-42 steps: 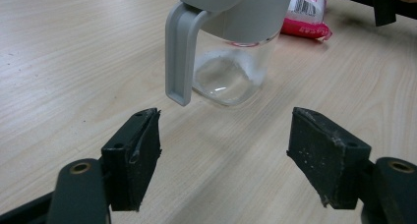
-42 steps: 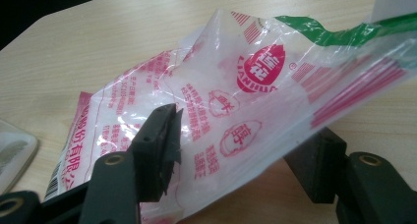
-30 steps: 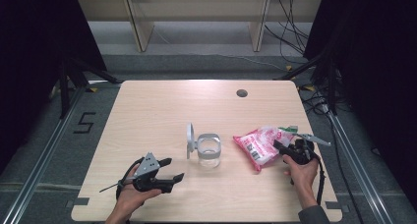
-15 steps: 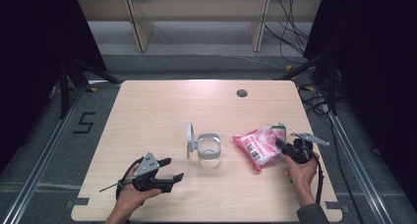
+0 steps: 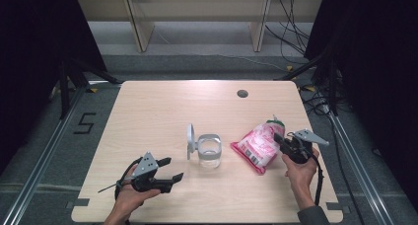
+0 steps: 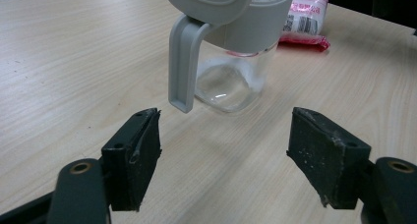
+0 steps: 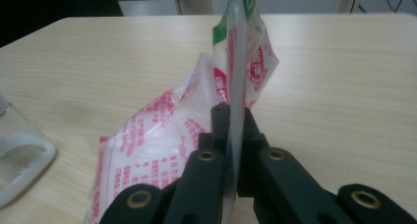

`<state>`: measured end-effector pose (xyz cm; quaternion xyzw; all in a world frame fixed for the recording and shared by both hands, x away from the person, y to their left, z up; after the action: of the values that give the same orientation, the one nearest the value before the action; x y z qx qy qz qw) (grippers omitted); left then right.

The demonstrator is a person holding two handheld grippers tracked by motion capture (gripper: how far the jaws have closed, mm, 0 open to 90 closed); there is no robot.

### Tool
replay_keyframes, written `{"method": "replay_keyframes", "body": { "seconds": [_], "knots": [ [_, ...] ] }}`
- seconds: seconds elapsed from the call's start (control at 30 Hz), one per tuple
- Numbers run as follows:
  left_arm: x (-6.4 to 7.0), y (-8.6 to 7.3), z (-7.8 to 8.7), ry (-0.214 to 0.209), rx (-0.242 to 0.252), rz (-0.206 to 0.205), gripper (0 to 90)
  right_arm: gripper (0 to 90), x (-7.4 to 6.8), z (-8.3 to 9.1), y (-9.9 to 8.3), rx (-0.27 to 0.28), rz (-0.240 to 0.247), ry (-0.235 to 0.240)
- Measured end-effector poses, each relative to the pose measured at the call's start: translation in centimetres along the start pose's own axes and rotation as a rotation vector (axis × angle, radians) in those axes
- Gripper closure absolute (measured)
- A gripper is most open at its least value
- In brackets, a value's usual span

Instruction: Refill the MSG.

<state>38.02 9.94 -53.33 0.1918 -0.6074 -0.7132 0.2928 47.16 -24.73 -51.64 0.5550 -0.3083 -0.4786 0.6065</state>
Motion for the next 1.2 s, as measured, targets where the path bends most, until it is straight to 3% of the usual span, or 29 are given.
{"method": "replay_keyframes", "body": {
  "seconds": [0.07, 0.13, 0.17, 0.23, 0.27, 0.3, 0.33, 0.5, 0.57, 0.6, 0.67, 0.7, 0.77, 0.9, 0.97, 1.0, 1.07, 1.2],
  "knots": [
    [0.3, -0.3, -0.2, 0.019, -0.025, -0.063, 27.3, 90.0, -0.5, 0.0, 0.8, 0.031, 0.031, 0.028],
    [1.3, -0.4, -0.6, -0.01, -0.043, -0.108, 27.3, 90.0, -1.4, 0.1, 1.5, 0.062, 0.024, 0.059],
    [2.7, -0.6, -1.0, -0.044, -0.048, -0.101, 27.2, 90.0, -2.0, 0.2, 2.1, 0.07, 0.062, 0.075],
    [3.0, -0.7, -1.1, -0.049, -0.052, -0.123, 26.8, 90.0, -2.6, 0.3, 2.2, 0.07, 0.047, 0.075],
    [3.5, -0.9, -1.3, -0.062, -0.064, -0.172, 26.6, 90.0, -3.2, 0.4, 2.7, 0.075, 0.074, 0.091],
    [3.8, -1.0, -1.5, -0.071, -0.063, -0.162, 26.6, 90.0, -3.4, 0.4, 3.0, 0.076, 0.1, 0.105],
    [3.8, -1.0, -1.5, -0.071, -0.063, -0.162, 26.6, 90.0, -4.2, 0.7, 3.1, 0.071, 0.062, 0.113],
    [4.5, -1.2, -2.3, -0.074, -0.069, -0.149, 26.7, 90.0, -6.0, 0.9, 3.7, 0.071, 0.127, 0.148],
    [4.8, -1.1, -2.7, -0.074, -0.067, -0.142, 26.9, 90.0, -7.1, 1.0, 4.3, 0.081, 0.152, 0.191],
    [5.1, -1.2, -3.1, -0.077, -0.071, -0.153, 27.0, 90.0, -7.6, 1.1, 4.4, 0.076, 0.139, 0.193],
    [5.5, -1.3, -3.3, -0.091, -0.072, -0.145, 27.0, 90.0, -7.8, 1.1, 4.6, 0.08, 0.161, 0.215],
    [5.6, -1.3, -3.5, -0.096, -0.069, -0.145, 26.8, 90.0, -8.4, 1.3, 4.8, 0.075, 0.142, 0.214],
    [5.7, -1.3, -4.0, -0.087, -0.064, -0.129, 26.7, 90.0, -8.5, 1.3, 5.0, 0.074, 0.16, 0.223],
    [6.5, -1.3, -5.0, -0.099, -0.067, -0.125, 26.7, 90.0, -9.2, 1.5, 5.9, 0.056, 0.145, 0.275],
    [7.3, -1.1, -5.6, -0.123, -0.067, -0.127, 26.9, 90.0, -9.7, 1.6, 6.2, 0.039, 0.177, 0.285],
    [7.7, -1.1, -5.8, -0.141, -0.071, -0.128, 27.1, 90.0, -9.8, 1.5, 6.4, 0.044, 0.236, 0.293],
    [8.5, -0.9, -6.4, -0.16, -0.066, -0.138, 27.2, 90.0, -10.1, 1.7, 6.6, 0.034, 0.253, 0.288],
    [9.5, -0.8, -7.6, -0.174, -0.07, -0.147, 27.2, 90.0, -10.4, 1.8, 7.1, 0.03, 0.225, 0.309]
  ]
}}
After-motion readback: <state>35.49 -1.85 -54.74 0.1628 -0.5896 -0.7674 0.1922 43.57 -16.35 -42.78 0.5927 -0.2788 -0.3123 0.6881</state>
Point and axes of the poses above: each handheld gripper's, and its own axes: z roughly backward along the jaws, y roughly out of its top, x roughly to its right, the point moved 10 cm from there along -z, roughly forward along the jaws, and after that the axes turned 15 degrees about x, right-handed, at the moved point
